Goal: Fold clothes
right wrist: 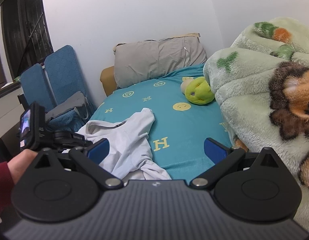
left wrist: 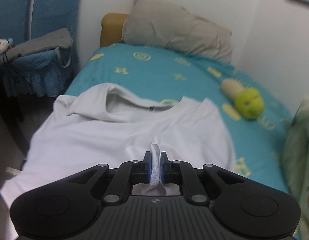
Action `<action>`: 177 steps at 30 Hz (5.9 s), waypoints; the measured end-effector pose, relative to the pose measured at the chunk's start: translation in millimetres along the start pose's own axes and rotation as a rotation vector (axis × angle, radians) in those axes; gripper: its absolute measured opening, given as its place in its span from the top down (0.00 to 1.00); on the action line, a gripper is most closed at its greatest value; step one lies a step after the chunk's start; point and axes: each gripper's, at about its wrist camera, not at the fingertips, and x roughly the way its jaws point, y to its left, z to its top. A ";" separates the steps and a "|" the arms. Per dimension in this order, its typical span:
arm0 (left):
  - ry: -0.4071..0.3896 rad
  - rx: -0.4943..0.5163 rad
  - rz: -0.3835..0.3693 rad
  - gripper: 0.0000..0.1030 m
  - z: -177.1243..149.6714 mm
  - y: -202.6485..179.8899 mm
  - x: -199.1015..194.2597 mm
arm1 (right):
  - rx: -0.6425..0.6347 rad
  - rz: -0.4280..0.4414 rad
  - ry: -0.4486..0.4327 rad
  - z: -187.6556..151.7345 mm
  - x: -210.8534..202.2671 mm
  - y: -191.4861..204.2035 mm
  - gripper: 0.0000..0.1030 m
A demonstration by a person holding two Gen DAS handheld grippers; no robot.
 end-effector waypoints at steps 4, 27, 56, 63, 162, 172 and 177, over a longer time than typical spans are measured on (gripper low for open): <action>0.073 -0.133 0.007 0.60 1.1 20.9 22.0 | 0.009 0.000 0.003 0.1 0.7 -2.0 0.00; -0.069 -0.005 0.356 0.95 68.5 20.3 63.1 | 0.005 0.001 -0.038 -0.5 0.4 2.8 0.00; -0.083 0.029 0.017 0.30 -170.8 -62.7 -293.4 | -0.046 0.198 0.016 9.1 -134.8 12.2 0.00; -0.058 0.048 -0.140 0.36 -192.5 -86.2 -294.5 | 0.003 0.079 -0.094 20.0 -181.3 -12.3 0.00; -0.131 -0.318 0.202 0.97 12.6 32.4 -19.0 | -0.448 0.420 0.687 -116.6 -41.5 101.8 0.50; 0.007 -0.291 0.063 0.65 -35.6 52.1 -32.4 | -0.341 0.470 0.669 -98.1 -27.8 93.2 0.49; 0.038 -0.143 0.044 0.52 -66.9 23.4 -114.7 | -0.239 0.493 0.576 -78.4 -34.3 85.3 0.49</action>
